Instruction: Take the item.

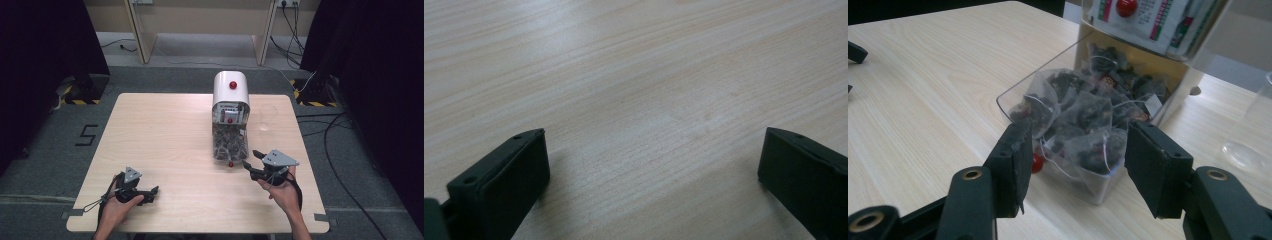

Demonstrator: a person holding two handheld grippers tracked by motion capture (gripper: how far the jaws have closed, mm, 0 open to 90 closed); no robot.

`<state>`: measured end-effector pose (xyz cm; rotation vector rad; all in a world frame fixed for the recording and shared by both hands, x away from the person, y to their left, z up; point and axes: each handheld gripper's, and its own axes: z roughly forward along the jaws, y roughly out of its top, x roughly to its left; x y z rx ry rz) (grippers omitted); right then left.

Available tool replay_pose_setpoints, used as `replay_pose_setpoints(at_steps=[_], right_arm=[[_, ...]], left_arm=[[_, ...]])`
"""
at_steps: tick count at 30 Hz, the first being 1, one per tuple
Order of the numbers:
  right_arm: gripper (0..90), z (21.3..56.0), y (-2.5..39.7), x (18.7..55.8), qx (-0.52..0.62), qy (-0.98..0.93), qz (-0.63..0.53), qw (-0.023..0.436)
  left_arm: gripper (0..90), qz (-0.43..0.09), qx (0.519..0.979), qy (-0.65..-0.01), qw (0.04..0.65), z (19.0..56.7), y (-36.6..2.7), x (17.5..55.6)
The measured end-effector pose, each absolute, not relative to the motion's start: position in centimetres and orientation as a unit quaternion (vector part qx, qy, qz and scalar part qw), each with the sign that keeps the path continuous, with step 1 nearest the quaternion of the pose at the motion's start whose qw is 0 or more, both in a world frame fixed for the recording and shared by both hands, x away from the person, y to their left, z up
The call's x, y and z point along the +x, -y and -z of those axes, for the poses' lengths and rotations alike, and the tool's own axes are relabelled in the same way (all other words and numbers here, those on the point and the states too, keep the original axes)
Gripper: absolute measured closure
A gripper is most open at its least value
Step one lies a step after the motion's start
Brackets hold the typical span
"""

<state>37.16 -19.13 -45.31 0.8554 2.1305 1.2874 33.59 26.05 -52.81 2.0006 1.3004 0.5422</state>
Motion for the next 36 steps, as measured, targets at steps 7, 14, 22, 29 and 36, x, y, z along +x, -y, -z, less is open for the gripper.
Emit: replay_pose_setpoints(at_steps=[7, 14, 22, 29, 36], right_arm=[[48.5, 45.1, 17.7, 38.1, 0.303, -0.787, -0.476, 0.250], [50.8, 44.8, 16.4, 38.9, 0.291, -0.791, -0.479, 0.246], [51.6, 45.0, 15.2, 39.9, 0.289, -0.794, -0.479, 0.240], [51.8, 45.3, 14.5, 40.6, 0.290, -0.797, -0.477, 0.229], [51.8, 45.6, 14.0, 41.2, 0.292, -0.799, -0.475, 0.224]], left_arm=[[0.0, -0.208, 0.769, -0.500, 0.340, 52.8, -26.1, 33.6], [0.0, -0.208, 0.769, -0.500, 0.340, 52.8, -26.1, 33.6], [0.0, -0.208, 0.769, -0.500, 0.340, 52.8, -26.1, 33.6], [0.0, -0.208, 0.769, -0.500, 0.340, 52.8, -26.1, 33.6], [0.0, -0.208, 0.769, -0.500, 0.340, 52.8, -26.1, 33.6]])
